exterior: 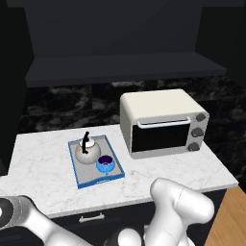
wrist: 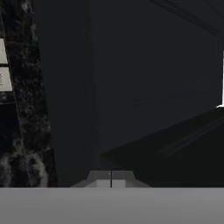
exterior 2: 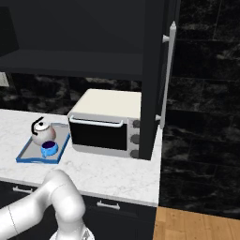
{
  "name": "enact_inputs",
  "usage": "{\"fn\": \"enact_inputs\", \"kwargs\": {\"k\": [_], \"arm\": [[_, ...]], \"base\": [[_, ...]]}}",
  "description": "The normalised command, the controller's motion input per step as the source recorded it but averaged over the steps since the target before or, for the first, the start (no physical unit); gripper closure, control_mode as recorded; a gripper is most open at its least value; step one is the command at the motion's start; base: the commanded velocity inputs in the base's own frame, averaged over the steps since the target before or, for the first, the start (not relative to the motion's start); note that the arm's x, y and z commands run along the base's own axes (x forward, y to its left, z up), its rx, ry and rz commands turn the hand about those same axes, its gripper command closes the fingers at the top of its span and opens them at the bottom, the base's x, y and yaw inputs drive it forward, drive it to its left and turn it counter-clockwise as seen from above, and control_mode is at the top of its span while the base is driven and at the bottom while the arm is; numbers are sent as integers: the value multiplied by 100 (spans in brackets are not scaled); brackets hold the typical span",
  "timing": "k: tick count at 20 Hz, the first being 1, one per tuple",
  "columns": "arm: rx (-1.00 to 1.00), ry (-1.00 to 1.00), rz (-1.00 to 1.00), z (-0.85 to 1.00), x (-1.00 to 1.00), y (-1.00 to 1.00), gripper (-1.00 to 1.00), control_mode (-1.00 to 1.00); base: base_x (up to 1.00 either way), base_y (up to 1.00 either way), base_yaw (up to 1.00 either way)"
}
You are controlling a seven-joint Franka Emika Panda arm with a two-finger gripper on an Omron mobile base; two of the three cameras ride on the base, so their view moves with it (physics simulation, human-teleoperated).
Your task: Pick the kettle from the counter and place it on the tray. Then pick the mug from the cabinet and place it on the tray. Then close the cabinet doors.
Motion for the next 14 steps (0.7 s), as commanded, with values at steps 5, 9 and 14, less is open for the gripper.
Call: {"fn": "enact_inputs", "kwargs": {"k": [5, 9, 14], "arm": [[-23, -12, 0, 0, 24, 54, 100, -100], [-12, -19, 0, 34, 6, 53, 100, -100], [-4, -24, -1, 40, 0, 47, 100, -100]], "base": [[0, 0, 0], [0, 0, 0], [0, 0, 0]]}}
